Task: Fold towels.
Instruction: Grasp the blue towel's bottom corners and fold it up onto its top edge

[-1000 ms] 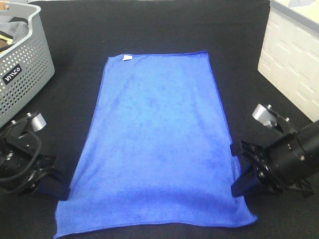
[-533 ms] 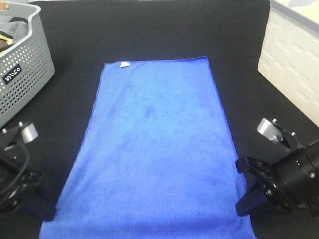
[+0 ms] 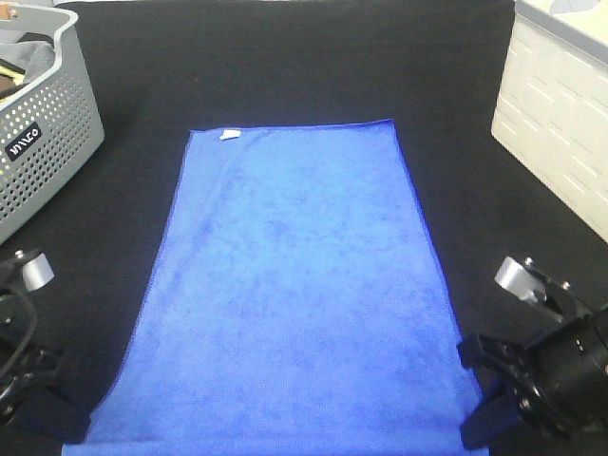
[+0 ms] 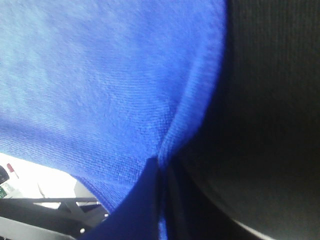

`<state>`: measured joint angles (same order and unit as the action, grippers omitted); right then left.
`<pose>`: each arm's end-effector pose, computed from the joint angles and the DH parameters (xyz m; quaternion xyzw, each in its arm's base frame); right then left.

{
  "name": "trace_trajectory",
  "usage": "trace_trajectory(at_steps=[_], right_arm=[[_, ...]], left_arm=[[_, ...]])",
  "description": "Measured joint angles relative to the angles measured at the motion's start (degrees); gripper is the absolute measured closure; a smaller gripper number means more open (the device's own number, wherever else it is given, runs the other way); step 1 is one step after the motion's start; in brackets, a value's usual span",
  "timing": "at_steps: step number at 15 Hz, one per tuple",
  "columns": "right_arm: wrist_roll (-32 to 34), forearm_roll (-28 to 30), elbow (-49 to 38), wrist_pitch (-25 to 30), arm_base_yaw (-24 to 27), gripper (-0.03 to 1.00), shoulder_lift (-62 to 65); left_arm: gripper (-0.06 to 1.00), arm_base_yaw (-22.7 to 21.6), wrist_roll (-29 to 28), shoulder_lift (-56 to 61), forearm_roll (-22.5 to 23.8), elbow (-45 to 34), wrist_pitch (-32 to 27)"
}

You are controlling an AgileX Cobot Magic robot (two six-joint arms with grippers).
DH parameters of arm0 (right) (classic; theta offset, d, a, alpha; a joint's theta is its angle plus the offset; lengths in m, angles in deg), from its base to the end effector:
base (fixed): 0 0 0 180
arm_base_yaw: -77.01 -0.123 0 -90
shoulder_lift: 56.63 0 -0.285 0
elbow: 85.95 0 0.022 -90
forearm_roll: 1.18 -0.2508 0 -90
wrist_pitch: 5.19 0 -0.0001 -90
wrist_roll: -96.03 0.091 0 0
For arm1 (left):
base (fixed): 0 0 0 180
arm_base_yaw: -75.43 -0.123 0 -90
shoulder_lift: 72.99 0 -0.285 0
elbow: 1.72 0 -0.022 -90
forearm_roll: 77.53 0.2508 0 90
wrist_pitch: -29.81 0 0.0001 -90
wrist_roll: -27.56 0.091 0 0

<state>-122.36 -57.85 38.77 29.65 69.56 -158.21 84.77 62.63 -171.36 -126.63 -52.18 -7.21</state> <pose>0.1719 0.0663 0.1004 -0.0414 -0.9682 -0.2456 0.0251 0.1876 -0.0729 0.1210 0.0248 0.9711 -0.2374 0.0066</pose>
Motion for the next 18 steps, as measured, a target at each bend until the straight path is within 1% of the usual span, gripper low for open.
trace_trajectory(at_steps=[1,3,4,6,10,11,12,14,17,18], right_arm=[[0.0,0.0,1.72,0.11,0.0,0.97,-0.06],[0.4,0.8,9.4,0.86,0.0,0.97,-0.17],[0.4,0.8,9.4,0.86,0.0,0.97,-0.17],[3.27,3.5,18.11,3.55,0.0,0.97,-1.49],[12.15,13.01,37.76,7.51,0.0,0.97,-9.34],[14.5,15.58,45.26,9.22,0.0,0.97,-13.12],[15.47,16.73,50.08,10.2,0.0,0.97,-15.7],[16.44,17.76,59.99,11.52,0.0,0.97,-21.37],[17.25,20.11,74.89,12.61,0.0,0.97,-30.37],[18.56,21.89,81.19,12.89,0.0,0.97,-34.32]], left_arm=[[0.94,0.0,-0.69,0.0,0.06,1.38,-0.17],[0.94,0.0,-2.92,-0.46,0.74,6.99,-0.63],[0.94,0.0,-2.92,-0.46,0.74,6.99,-0.63],[0.94,0.0,-5.96,-2.41,3.27,13.24,-1.66],[0.94,0.0,-15.18,-9.8,11.69,29.28,-2.81],[0.94,0.0,-18.96,-13.29,14.95,36.27,-2.92],[0.94,0.0,-20.34,-15.76,16.16,40.39,-2.98],[0.94,0.0,-21.14,-20.86,16.62,47.96,-2.98],[0.94,0.0,-22.17,-29.51,16.73,61.48,-0.57],[0.94,0.0,-22.46,-33.69,17.13,67.95,-0.29]])
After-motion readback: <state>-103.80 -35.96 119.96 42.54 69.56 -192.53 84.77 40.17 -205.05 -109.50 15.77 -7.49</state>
